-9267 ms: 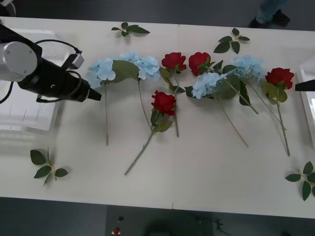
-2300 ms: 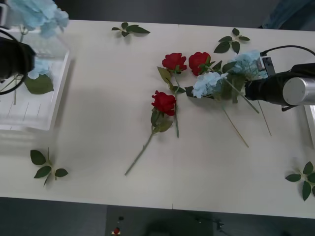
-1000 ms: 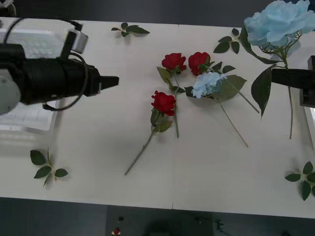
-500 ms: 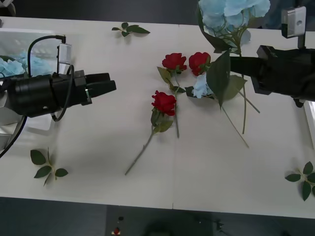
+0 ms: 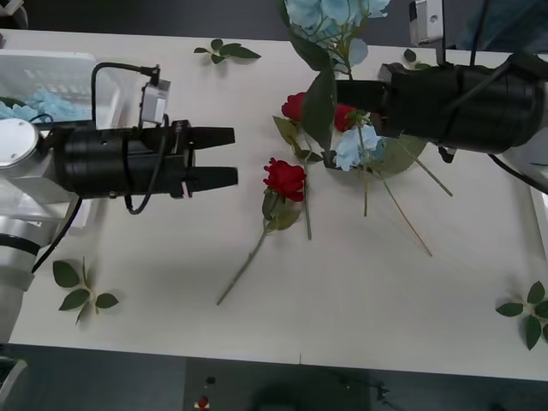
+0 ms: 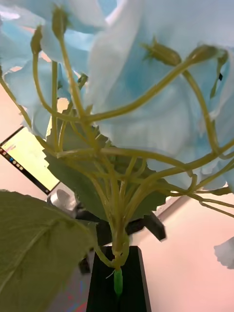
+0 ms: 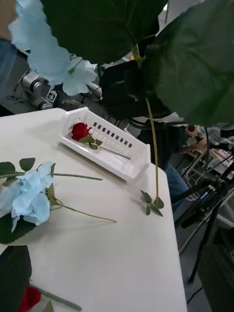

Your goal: Put the red flowers into the right box and the blue flowers into the left box

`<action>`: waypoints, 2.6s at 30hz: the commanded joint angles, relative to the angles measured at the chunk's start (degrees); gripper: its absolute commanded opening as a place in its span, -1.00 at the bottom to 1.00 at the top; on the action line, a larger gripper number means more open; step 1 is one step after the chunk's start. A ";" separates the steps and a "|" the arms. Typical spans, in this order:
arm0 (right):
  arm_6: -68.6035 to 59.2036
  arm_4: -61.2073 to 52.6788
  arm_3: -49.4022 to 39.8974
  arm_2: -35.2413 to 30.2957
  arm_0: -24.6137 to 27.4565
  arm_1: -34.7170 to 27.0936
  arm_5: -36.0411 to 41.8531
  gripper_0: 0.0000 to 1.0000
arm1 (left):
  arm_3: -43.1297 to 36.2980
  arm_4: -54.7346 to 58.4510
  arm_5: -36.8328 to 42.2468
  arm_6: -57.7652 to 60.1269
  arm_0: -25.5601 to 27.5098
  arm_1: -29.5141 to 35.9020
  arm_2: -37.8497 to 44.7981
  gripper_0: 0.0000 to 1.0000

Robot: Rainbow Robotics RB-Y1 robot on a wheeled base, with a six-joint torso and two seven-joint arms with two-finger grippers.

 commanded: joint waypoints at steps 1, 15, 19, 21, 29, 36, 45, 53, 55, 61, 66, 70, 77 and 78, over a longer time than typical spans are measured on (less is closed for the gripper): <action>-1.09 -1.12 0.00 0.74 -2.94 1.19 -0.33 -1.00 | -0.79 -3.64 -2.44 0.49 -3.93 -5.25 -0.71 1.00; -2.23 -1.91 -0.09 4.34 -6.55 4.80 -4.38 -1.00 | -0.79 -11.02 -6.21 0.49 -5.33 -12.90 -2.65 1.00; -2.32 -1.91 -0.09 4.96 -6.72 5.23 -4.90 -1.00 | -0.79 -11.02 -3.67 0.49 -5.07 -13.78 -2.21 1.00; -2.23 -1.91 -0.09 4.96 -6.72 5.32 -4.90 -1.00 | -0.88 -10.93 -2.17 0.49 -4.72 -14.13 -1.51 1.00; -2.05 -1.91 -0.09 5.05 -6.72 5.41 -4.38 -1.00 | -0.79 -9.70 1.26 0.49 -4.10 -14.30 -0.89 -0.47; -2.14 -1.91 -0.09 5.05 -6.72 5.50 -4.38 -1.00 | -0.79 -9.88 0.90 0.49 -4.10 -14.30 -0.89 -0.99; -1.97 -1.82 -0.09 5.05 -6.72 5.50 -4.20 -1.00 | -0.88 -10.41 -1.12 0.49 -4.19 -14.30 -1.33 -1.00; -1.88 -1.82 -0.09 5.05 -6.72 5.50 -4.11 -1.00 | -0.88 -10.67 1.08 0.49 -2.17 -14.30 1.22 0.19; -1.88 -1.82 -0.09 5.05 -6.72 5.50 -4.29 -1.00 | -0.88 -10.58 3.80 0.49 -1.55 -14.13 2.71 0.24; -1.88 -1.82 -0.09 5.05 -6.72 5.50 -4.29 -1.00 | -0.79 -9.26 7.58 0.49 -1.73 -14.13 3.86 0.24; -1.88 -1.82 -0.09 5.05 -6.72 5.50 -4.29 -1.00 | -0.88 -8.56 6.53 0.49 -2.17 -14.83 2.36 0.25; -1.88 -1.82 -0.09 5.05 -6.72 5.50 -4.20 -1.00 | -0.88 -8.65 5.83 0.49 -3.31 -16.41 2.10 0.24; -1.88 -1.82 -0.09 5.05 -6.72 5.50 -4.29 -1.00 | 1.59 -9.97 4.77 0.49 -5.42 -19.22 2.01 0.25; -1.88 -1.82 -0.09 5.05 -6.72 5.50 -4.29 -1.00 | 2.29 -9.88 4.77 0.49 -5.86 -19.49 2.01 0.25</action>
